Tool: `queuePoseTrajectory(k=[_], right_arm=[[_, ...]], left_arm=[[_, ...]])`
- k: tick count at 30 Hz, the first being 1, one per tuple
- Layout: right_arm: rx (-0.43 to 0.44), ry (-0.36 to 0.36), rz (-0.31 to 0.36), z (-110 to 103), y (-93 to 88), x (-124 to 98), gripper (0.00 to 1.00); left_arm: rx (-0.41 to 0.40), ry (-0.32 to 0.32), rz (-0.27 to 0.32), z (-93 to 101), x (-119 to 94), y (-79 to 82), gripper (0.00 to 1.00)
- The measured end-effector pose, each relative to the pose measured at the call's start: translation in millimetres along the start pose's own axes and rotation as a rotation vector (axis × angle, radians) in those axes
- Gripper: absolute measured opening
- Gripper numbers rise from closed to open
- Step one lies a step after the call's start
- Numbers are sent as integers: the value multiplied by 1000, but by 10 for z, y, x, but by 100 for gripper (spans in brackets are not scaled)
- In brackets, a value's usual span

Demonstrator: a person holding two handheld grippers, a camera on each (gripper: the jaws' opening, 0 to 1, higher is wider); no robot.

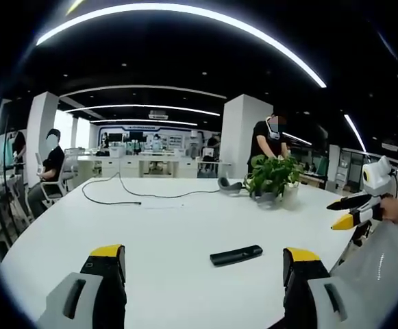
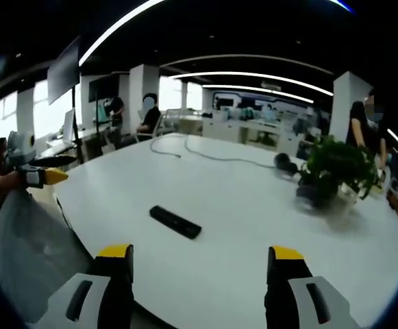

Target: Press the specified remote control buttons in sequence, fully releasing each button before pressing the next.

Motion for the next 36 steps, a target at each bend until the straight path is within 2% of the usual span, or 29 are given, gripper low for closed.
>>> queuePoseTrajectory(k=[10,17,19,22,25,29,34,36], right_arm=[[11,-3,3,20,-9,1,78],[23,-26,12,114,-24,-5,78],[22,-33,16,146,-29,-12,79],[21,-37,26,160,-20,-14,79],[25,-51,43,199,-10,-33,78],[29,-75,56,238,-4,-49,78],[39,-92,76,260,21,-69,77],[39,-97,78,263,25,-72,77]], left_arm=[[5,-6,-24,2,13,-38,100],[17,-29,-42,27,29,-67,100],[9,-43,-53,44,38,-82,100],[39,-61,-82,77,51,-115,100],[50,-93,-121,124,57,-162,100],[85,-151,-210,187,84,-277,100],[86,-264,-315,325,176,-412,100],[113,-297,-358,342,215,-456,100]])
Point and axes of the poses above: the point that each gripper's makers call its tool centre point, and the gripper's own axes: x roughly forward along the fingers, z roughly to its right, y roughly out of its top, the point moved 3 cm from there along -x, roughly backward along the fingers, and after that the axes turned 1 degree about z, right-handed, at the moved point
